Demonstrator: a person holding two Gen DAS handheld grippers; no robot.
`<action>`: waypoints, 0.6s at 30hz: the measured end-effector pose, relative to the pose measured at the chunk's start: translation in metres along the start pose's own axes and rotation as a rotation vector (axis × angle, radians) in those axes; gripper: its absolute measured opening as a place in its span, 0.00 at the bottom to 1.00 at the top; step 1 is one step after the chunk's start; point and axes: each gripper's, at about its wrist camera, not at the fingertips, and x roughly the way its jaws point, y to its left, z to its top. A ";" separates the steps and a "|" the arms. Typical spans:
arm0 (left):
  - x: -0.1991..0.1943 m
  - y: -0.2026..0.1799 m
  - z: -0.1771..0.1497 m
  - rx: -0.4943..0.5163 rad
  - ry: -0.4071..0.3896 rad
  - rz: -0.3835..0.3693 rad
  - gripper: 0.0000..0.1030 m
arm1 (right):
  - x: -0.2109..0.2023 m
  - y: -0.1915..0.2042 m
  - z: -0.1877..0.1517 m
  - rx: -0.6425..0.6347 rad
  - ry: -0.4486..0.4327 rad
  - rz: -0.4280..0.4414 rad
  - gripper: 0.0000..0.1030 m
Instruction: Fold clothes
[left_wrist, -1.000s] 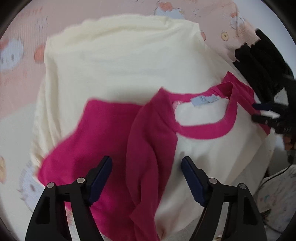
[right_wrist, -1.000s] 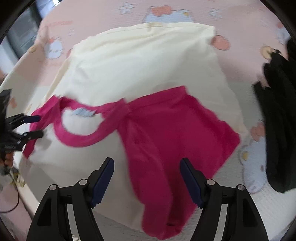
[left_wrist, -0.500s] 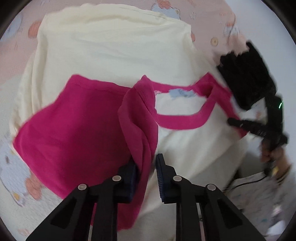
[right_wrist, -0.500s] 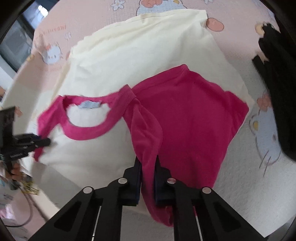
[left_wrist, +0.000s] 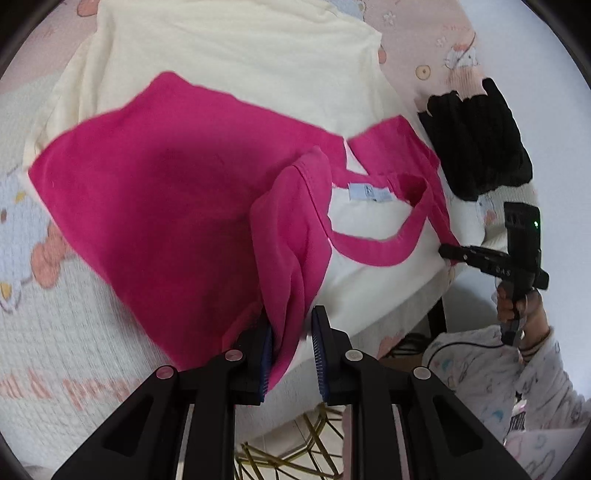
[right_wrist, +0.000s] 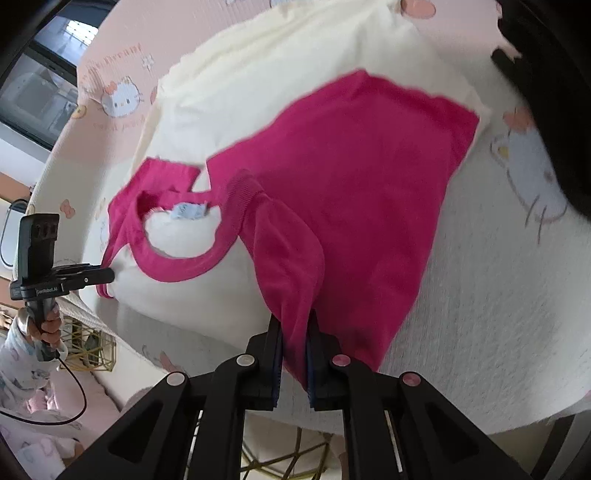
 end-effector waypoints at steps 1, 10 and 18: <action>-0.001 0.001 -0.002 -0.008 0.002 -0.004 0.17 | 0.002 -0.001 -0.001 0.001 0.003 0.003 0.08; -0.009 -0.003 -0.011 0.043 -0.022 0.020 0.17 | 0.007 0.000 -0.003 -0.039 -0.003 -0.011 0.09; -0.036 -0.008 0.003 0.023 -0.142 0.005 0.61 | -0.023 0.018 0.006 -0.064 -0.129 -0.020 0.58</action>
